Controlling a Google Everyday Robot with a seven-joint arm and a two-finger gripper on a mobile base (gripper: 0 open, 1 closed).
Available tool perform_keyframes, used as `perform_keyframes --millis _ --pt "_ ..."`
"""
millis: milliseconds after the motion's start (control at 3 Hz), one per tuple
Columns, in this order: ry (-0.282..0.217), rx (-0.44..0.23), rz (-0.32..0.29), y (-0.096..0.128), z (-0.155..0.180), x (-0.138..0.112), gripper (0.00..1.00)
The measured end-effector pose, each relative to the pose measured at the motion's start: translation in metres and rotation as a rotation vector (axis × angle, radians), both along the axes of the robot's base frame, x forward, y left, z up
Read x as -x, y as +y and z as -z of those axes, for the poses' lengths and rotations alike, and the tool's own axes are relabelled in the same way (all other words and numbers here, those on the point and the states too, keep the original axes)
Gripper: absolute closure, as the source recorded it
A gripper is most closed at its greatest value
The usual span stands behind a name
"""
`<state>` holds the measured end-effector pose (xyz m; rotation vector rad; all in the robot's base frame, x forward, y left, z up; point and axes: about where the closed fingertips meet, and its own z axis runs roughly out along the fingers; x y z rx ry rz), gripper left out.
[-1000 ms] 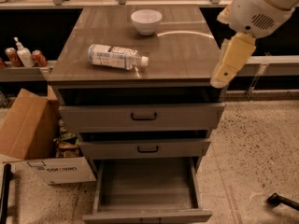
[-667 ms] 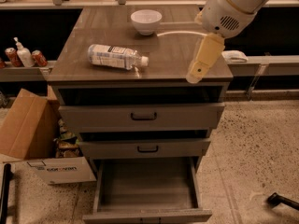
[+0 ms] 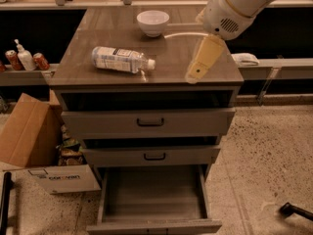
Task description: Place blue plastic bottle into bottom drawer
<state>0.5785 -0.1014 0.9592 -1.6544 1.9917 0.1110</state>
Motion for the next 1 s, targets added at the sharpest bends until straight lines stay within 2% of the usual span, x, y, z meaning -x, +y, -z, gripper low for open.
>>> perform_keyframes --millis 333,667,1000 --pt "-0.017 -0.090 -0.030 0.033 0.009 -0.043 0.00" --pt "0.008 -0.156 -0.043 0.070 0.017 -0.075 0.00" --pt "0.038 -0.188 -0.060 0.112 0.026 -0.090 0.00"
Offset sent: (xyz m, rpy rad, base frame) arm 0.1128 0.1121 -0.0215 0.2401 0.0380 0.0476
